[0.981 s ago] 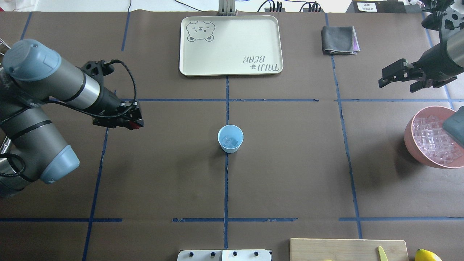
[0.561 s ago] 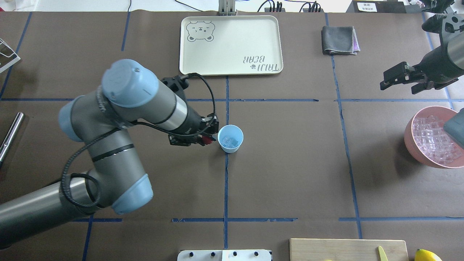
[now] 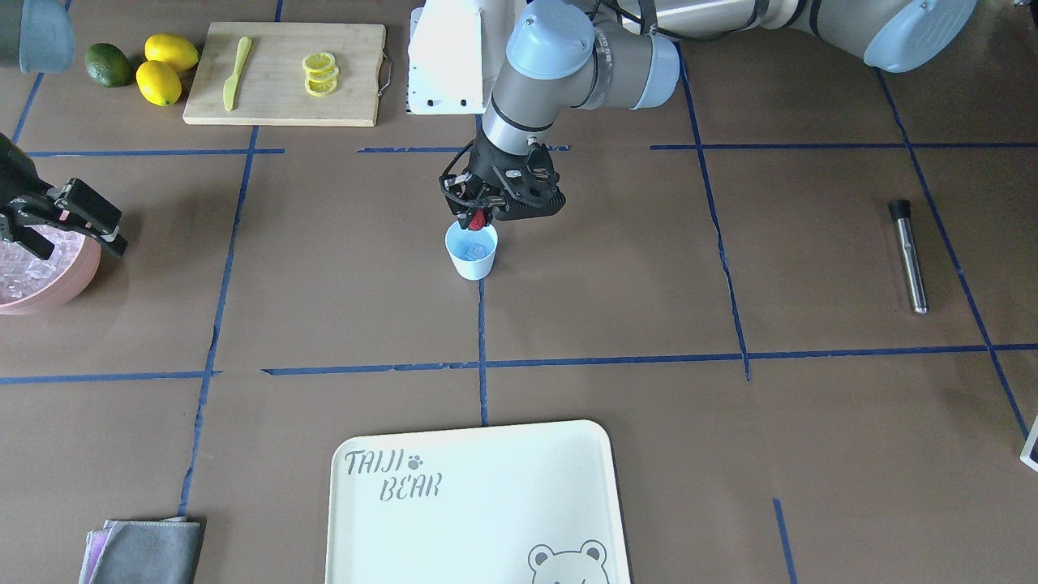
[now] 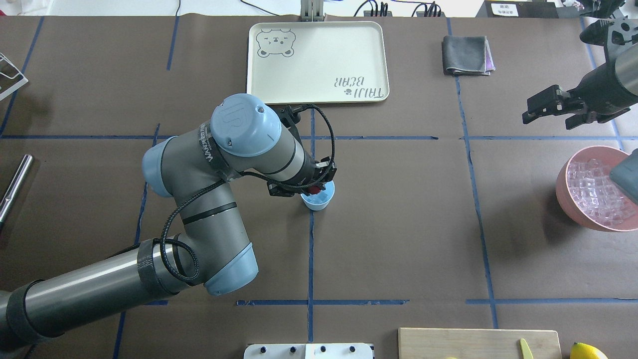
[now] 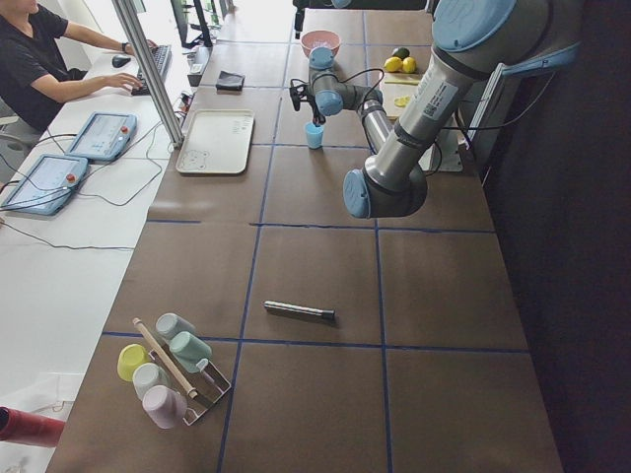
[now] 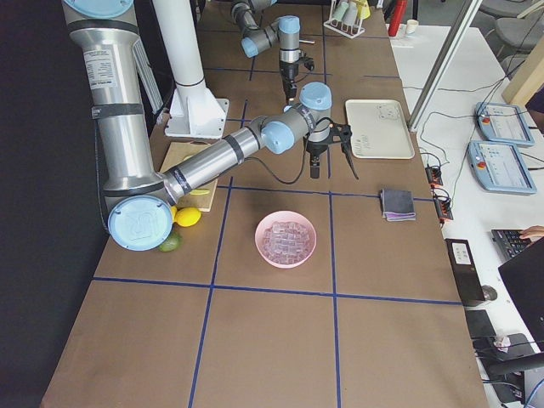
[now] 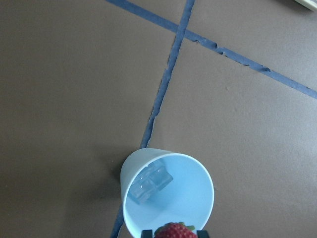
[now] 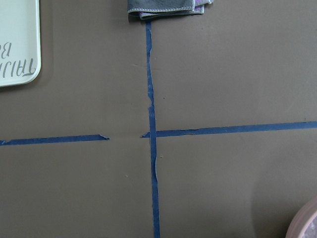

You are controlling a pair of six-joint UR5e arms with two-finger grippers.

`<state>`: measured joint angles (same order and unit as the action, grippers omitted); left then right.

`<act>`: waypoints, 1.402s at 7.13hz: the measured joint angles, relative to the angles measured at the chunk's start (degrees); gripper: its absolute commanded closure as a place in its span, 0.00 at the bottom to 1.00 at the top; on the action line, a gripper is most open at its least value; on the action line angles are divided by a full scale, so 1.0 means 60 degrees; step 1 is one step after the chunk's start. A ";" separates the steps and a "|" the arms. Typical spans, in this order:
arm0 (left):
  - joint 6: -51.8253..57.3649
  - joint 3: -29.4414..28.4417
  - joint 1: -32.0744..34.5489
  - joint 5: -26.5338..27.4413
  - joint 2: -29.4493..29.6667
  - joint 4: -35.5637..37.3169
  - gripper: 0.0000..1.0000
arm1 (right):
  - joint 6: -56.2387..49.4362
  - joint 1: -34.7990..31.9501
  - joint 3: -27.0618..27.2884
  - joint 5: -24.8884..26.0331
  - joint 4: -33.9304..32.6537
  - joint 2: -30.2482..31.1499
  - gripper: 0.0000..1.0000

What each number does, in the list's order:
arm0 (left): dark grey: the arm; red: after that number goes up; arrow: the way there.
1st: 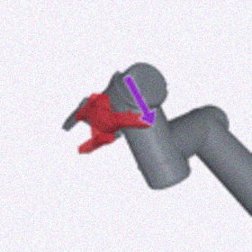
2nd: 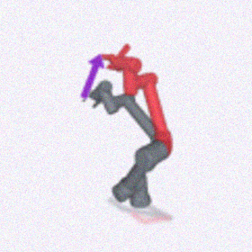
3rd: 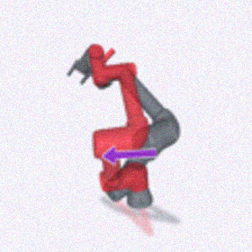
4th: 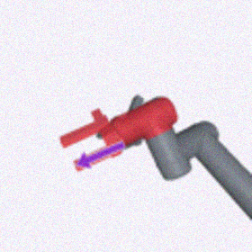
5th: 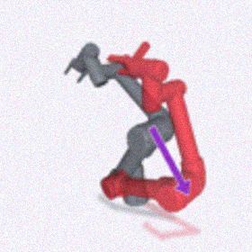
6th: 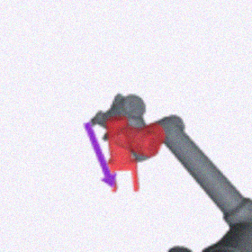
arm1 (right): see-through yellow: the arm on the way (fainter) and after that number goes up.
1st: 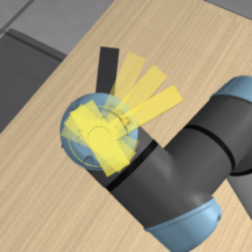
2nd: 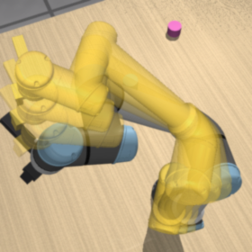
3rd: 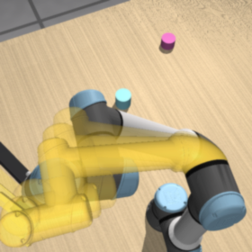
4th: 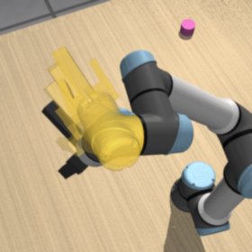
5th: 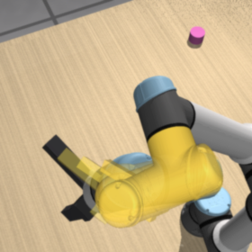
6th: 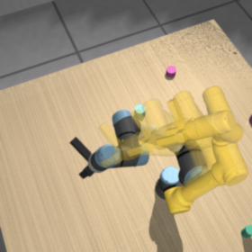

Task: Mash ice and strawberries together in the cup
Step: 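Carry the strawberry with the left gripper over the blue cup and release, then withdraw the open left gripper away from the blue cup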

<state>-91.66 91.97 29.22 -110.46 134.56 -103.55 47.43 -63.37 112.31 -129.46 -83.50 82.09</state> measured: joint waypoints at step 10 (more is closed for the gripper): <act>0.3872 0.1745 0.3245 -0.2768 -0.2964 0.0064 0.04 | -0.1063 -0.0562 -0.0195 -0.0161 -0.0253 0.0209 0.00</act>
<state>-68.43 102.44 48.69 -127.07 116.78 -103.16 41.05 -66.74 111.15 -130.43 -85.02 83.35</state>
